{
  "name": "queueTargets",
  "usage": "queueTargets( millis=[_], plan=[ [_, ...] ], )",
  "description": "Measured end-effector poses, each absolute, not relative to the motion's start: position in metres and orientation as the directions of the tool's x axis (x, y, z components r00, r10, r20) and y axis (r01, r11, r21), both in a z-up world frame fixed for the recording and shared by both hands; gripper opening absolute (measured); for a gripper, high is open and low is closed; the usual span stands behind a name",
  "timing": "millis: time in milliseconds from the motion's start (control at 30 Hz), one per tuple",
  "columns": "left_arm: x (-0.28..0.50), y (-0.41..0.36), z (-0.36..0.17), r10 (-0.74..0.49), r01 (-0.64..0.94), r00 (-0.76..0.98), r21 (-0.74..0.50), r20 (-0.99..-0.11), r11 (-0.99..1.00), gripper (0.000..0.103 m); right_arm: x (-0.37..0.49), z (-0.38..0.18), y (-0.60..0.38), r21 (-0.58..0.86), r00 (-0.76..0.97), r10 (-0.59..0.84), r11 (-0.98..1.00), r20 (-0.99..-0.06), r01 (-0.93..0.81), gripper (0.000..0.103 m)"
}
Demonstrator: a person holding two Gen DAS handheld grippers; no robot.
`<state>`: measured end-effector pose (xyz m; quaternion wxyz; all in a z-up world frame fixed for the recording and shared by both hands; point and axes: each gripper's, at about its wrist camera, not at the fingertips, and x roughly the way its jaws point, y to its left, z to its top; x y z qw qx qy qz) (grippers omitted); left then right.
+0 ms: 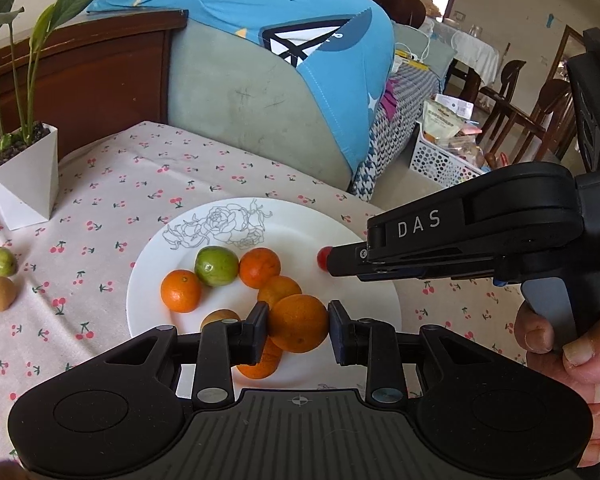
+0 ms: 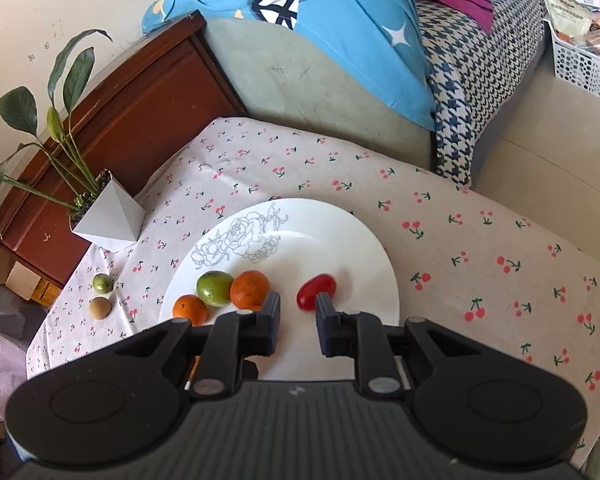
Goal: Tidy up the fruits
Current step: 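Carry the tomato and orange over the white plate and open both tools, then move the right tool to another red tomato while the left tool approaches a kiwi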
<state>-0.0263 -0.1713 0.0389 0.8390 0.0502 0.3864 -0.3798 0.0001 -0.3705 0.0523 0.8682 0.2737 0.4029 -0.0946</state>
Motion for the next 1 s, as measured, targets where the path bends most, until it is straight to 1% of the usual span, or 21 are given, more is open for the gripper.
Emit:
queueTargets(
  millis=[133, 200, 433, 500, 533, 767, 1000],
  plan=[
    [-0.027, -0.17, 0.043, -0.612, 0.681, 0.416, -0.216, -0.672, 0.7, 0.033, -0.001, 0.056, -0.372, 0.404, 0.671, 0.045, 0.828, -0.74, 0.39, 0.022],
    [-0.026, -0.169, 0.044, -0.608, 0.672, 0.425, -0.216, -0.67, 0.708, 0.038, -0.001, 0.057, -0.372, 0.407, 0.675, 0.045, 0.826, -0.737, 0.39, 0.022],
    [-0.012, -0.159, 0.047, -0.574, 0.618, 0.453, -0.224, -0.682, 0.754, 0.04, 0.001, 0.057, -0.369, 0.417, 0.678, 0.06, 0.827, -0.732, 0.378, 0.022],
    [-0.006, -0.153, 0.048, -0.562, 0.589, 0.463, -0.236, -0.685, 0.773, 0.045, 0.001, 0.057, -0.368, 0.423, 0.68, 0.068, 0.827, -0.73, 0.371, 0.022],
    [-0.003, -0.15, 0.049, -0.554, 0.577, 0.469, -0.237, -0.688, 0.782, 0.046, 0.001, 0.057, -0.367, 0.424, 0.681, 0.071, 0.828, -0.729, 0.367, 0.022],
    [0.013, -0.127, 0.055, -0.511, 0.507, 0.502, -0.241, -0.698, 0.828, 0.048, 0.004, 0.056, -0.357, 0.433, 0.68, 0.108, 0.84, -0.725, 0.328, 0.023],
    [0.027, -0.101, 0.063, -0.469, 0.438, 0.528, -0.246, -0.708, 0.864, 0.049, 0.007, 0.058, -0.34, 0.427, 0.69, 0.151, 0.87, -0.708, 0.248, 0.024]
  ],
)
